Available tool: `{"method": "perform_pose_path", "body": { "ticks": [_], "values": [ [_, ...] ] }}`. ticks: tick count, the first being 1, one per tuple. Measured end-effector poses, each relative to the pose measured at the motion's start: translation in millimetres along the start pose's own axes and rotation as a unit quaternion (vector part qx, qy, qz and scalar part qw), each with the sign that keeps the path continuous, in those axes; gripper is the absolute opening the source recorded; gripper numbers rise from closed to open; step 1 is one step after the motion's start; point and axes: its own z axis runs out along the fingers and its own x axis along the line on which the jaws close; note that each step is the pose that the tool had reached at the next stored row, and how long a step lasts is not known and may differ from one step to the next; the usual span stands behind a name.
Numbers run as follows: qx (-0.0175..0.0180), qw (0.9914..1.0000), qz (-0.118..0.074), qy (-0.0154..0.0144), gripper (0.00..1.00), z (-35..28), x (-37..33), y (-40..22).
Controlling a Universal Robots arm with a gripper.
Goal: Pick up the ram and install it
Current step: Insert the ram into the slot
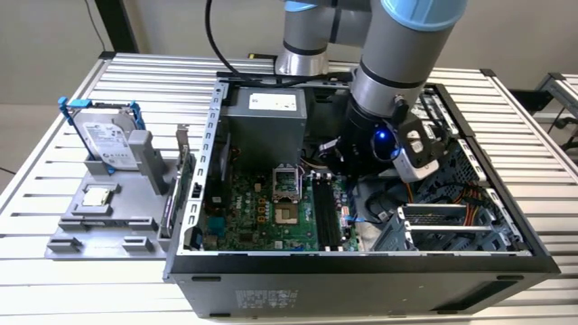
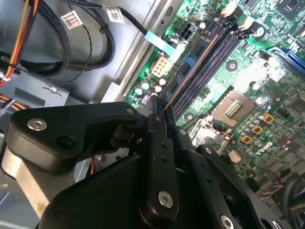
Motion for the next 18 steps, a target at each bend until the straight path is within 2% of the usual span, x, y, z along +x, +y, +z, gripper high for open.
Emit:
{"method": "perform_pose_path", "body": {
  "ticks": [8, 14, 18],
  "values": [
    [-0.0001, 1.0, 0.0, 0.0, 0.0, 8.7, 2.3, -4.2],
    [0.0, 1.0, 0.0, 0.0, 0.0, 11.2, 4.4, -10.5],
    [0.0, 1.0, 0.0, 0.0, 0.0, 13.7, 7.6, -11.1]
  ]
}}
